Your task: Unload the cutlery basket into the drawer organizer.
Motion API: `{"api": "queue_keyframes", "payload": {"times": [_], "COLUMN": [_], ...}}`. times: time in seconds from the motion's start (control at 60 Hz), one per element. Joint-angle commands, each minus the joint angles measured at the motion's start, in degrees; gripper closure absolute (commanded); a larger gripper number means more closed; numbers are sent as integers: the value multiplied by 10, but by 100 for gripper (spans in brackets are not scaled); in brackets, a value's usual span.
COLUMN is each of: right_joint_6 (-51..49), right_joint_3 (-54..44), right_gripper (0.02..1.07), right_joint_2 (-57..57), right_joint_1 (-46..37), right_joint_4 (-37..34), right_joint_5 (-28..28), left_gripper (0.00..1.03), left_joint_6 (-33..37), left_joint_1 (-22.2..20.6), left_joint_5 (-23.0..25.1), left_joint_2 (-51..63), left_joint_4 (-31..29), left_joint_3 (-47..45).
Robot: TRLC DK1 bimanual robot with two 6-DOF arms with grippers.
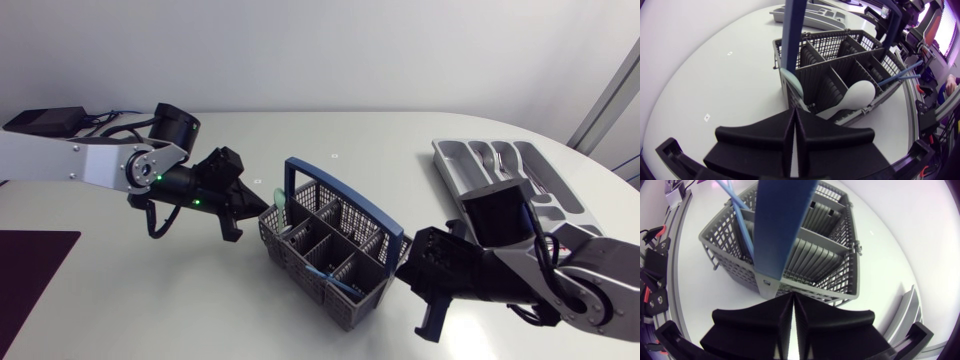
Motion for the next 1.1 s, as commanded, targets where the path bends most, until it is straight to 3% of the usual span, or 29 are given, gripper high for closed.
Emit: {"api": "queue_keyframes", "payload": {"times": [0.0, 0.4, 0.567, 0.833, 1.083], "right_joint_6": [-8, 14, 17, 16, 20], "right_joint_3": [30, 156, 206, 156, 134], "right_gripper": [97, 97, 97, 97, 97], "right_joint_2": [42, 208, 253, 222, 196], "right_joint_1": [-7, -9, -9, -6, 20], "right_joint_4": [56, 136, 133, 133, 131], "right_joint_5": [-10, -3, 0, -6, 8], "left_gripper": [100, 100, 100, 100, 100], "left_joint_6": [28, 45, 44, 22, 15], "left_joint_1": [-14, 64, 83, 93, 96], "left_joint_5": [39, 39, 39, 39, 39], "left_joint_2": [-23, -116, -136, -135, -127], "left_joint_4": [-33, -31, -30, 10, 13], "left_joint_3": [-50, -140, -151, -143, -128]}}
